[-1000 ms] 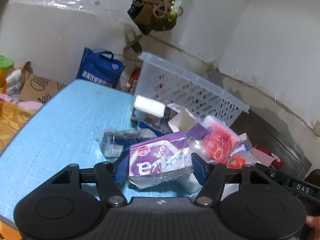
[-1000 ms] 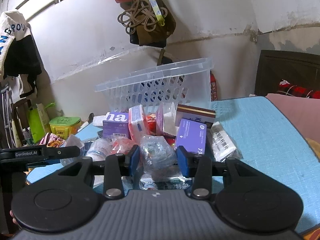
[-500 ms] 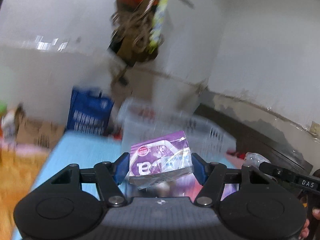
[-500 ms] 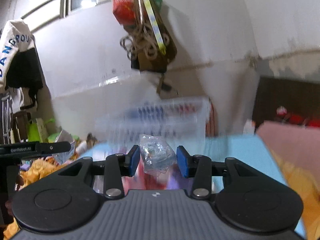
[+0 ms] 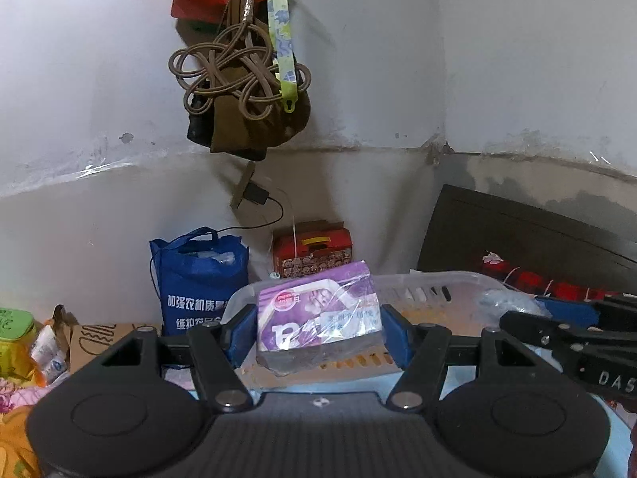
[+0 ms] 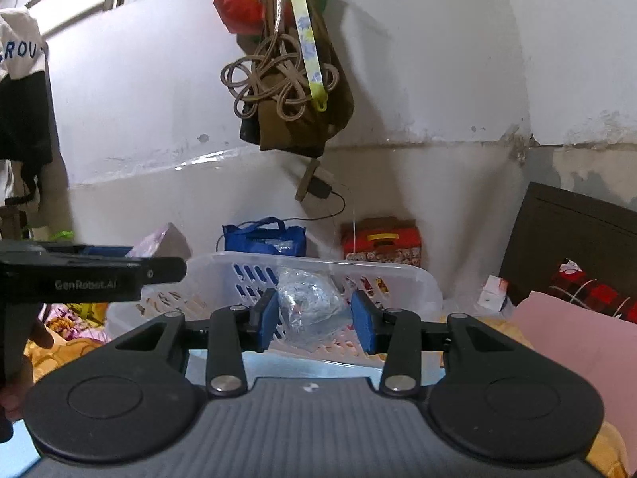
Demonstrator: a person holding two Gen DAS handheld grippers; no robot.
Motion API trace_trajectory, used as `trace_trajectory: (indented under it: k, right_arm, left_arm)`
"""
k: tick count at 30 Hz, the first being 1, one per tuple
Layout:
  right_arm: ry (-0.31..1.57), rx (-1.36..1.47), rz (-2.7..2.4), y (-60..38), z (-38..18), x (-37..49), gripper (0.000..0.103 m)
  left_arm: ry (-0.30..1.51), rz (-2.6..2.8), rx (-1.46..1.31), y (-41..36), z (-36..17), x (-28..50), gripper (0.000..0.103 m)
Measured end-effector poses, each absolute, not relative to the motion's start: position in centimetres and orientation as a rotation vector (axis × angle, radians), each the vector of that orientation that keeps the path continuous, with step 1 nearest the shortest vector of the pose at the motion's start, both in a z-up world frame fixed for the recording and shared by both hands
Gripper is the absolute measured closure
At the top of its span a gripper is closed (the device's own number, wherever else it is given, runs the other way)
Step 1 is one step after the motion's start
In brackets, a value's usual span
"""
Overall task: Organize objects
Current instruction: 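Carry both held items into the white basket and open both grippers, then grasp the clear flat packet with the left gripper while the right grasps the blue-white box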
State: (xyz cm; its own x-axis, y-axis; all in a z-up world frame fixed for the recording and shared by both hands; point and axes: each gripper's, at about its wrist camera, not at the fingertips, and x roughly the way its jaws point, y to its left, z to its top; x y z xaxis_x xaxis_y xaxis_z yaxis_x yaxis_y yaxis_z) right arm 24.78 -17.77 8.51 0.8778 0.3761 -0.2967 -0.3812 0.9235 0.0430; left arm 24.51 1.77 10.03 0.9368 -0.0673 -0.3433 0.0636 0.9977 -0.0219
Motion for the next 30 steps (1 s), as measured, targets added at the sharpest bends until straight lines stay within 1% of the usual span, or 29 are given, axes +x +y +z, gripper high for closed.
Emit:
trace_trajectory:
  k: [1,2,3,4,6,7,8,12,15,18,19,21,23,24,25,30]
  right_arm:
    - [0.306,-0.017,0.406,-17.7,8.6,24.9,0.058]
    - [0.319,-0.022,0.416,-17.7,8.6,25.1,0.057]
    - [0.318,-0.021,0.414,-17.7,8.7,25.0,0.047]
    - [0.307,-0.02,0.407,-17.8,8.8,24.9,0.027]
    - [0.284,-0.024,0.396,-18.3,9.1,24.2,0.01]
    - [0.259,-0.017,0.39,-18.9,9.2,23.2,0.004]
    - [0.242,-0.003,0.391,-19.7,9.0,22.0,0.001]
    - [0.229,0.101,0.36,-23.7,6.6,16.0,0.0]
    - [0.225,0.123,0.308,-25.7,3.3,11.7,0.0]
    - [0.242,0.098,0.291,-25.9,-0.2,8.4,0.0]
    - [0.253,0.094,0.3,-25.8,-1.2,7.5,0.001]
    - [0.243,0.107,0.32,-25.5,-2.2,6.4,0.002]
    - [0.257,0.094,0.344,-24.8,-2.7,6.4,0.005]
    - [0.269,0.079,0.348,-24.4,-2.7,6.7,0.011]
    - [0.275,0.063,0.351,-24.0,-2.9,6.8,0.014]
    - [0.304,0.048,0.368,-22.8,-3.5,7.8,0.014]
  left_arm:
    - [0.356,-0.06,-0.006,1.7,10.1,24.9,0.032]
    - [0.346,-0.045,-0.003,1.7,10.1,25.0,0.019]
    - [0.332,-0.024,0.006,1.8,10.0,25.1,0.009]
    - [0.325,-0.003,0.016,1.7,10.0,25.0,0.0]
    - [0.328,0.025,0.03,2.1,9.9,24.6,0.0]
    - [0.328,0.028,0.031,2.4,9.7,24.1,0.0]
    - [0.335,0.02,0.031,2.8,9.4,23.1,0.0]
    - [0.315,-0.04,0.011,4.6,7.8,16.7,0.0]
    - [0.272,-0.084,-0.122,6.3,4.5,10.3,0.0]
    - [0.267,-0.07,-0.169,5.9,1.0,6.3,0.001]
    - [0.261,-0.063,-0.168,5.6,0.1,5.3,0.003]
    - [0.251,-0.055,-0.175,4.9,-1.6,3.4,0.003]
    - [0.239,-0.069,-0.174,4.5,-2.5,2.2,0.004]
    - [0.238,-0.09,-0.167,4.3,-2.8,1.9,0.005]
    - [0.24,-0.105,-0.155,4.1,-3.1,1.7,0.007]
    - [0.26,-0.161,-0.04,2.2,-4.6,0.9,0.007]
